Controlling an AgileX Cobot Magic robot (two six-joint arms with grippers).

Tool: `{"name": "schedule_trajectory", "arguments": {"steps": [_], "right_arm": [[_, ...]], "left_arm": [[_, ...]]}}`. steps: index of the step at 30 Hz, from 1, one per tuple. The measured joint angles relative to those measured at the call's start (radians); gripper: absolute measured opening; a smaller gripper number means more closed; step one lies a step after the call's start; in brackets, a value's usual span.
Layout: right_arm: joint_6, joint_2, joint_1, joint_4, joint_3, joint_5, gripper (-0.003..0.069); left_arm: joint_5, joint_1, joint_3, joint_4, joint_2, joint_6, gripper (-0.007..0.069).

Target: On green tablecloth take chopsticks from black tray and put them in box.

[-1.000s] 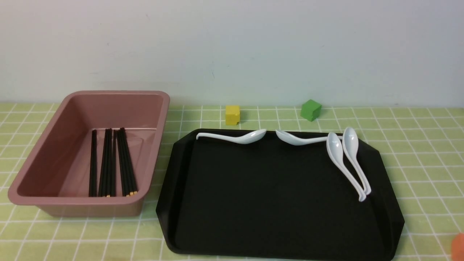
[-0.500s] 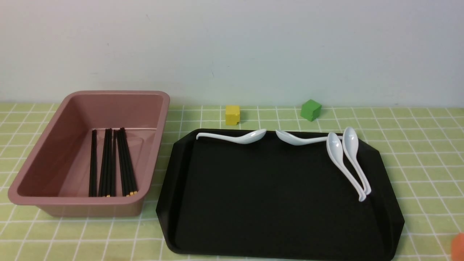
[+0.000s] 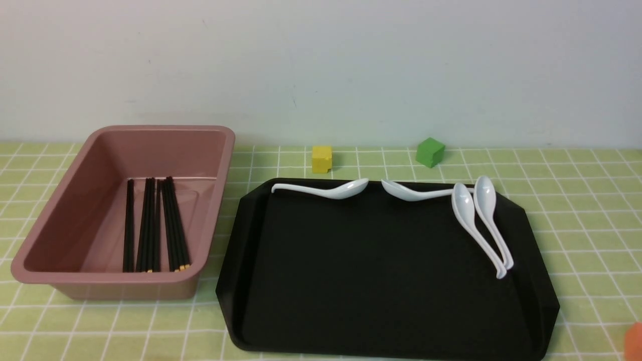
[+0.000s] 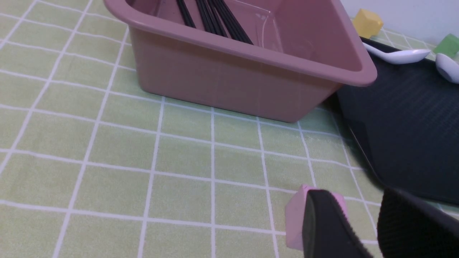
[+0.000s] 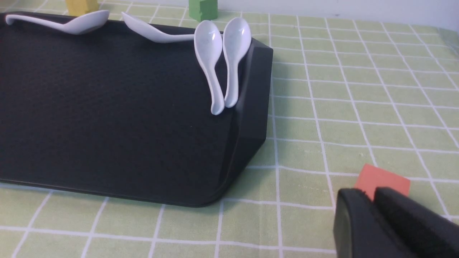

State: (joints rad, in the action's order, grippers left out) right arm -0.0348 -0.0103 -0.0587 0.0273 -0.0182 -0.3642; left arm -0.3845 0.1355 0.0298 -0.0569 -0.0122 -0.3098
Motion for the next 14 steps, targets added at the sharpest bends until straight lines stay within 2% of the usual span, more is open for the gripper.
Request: {"name": "schedule_trajectory", "arguments": {"steps": [14], "right_arm": [[0.0,0.0,0.0,0.0,0.0,0.0,0.0111]], "left_arm": [[0.0,0.0,0.0,0.0,0.0,0.0,0.0239]]}}
